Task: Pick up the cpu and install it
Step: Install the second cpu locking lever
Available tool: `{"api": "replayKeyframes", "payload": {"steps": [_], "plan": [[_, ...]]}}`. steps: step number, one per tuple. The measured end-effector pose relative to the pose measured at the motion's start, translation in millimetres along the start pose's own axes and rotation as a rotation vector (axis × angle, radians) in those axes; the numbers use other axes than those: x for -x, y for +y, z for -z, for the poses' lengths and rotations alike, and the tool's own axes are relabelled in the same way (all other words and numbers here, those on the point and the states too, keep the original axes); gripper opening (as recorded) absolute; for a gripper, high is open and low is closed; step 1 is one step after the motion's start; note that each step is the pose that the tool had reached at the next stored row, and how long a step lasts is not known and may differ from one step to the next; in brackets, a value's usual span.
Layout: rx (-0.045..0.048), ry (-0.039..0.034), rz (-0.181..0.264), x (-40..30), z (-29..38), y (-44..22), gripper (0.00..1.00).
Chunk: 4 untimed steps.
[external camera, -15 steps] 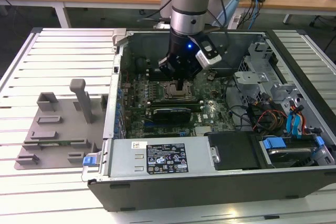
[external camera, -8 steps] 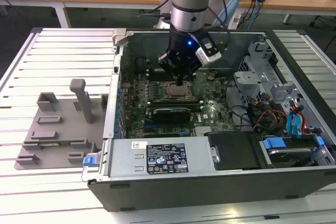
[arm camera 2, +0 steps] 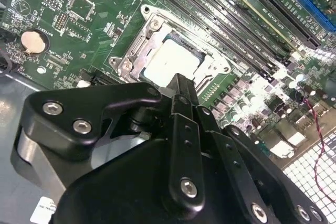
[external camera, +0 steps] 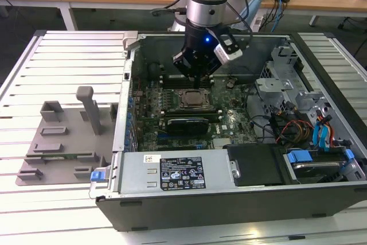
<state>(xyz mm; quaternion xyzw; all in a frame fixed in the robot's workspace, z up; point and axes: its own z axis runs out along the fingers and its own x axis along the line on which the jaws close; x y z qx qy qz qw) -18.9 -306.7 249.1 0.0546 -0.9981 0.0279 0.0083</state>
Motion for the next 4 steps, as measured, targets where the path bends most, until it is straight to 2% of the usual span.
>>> {"api": "replayKeyframes", "payload": {"steps": [4], "plan": [[0.0000,0.0000,0.000,0.0,0.3,0.0,0.11]]}}
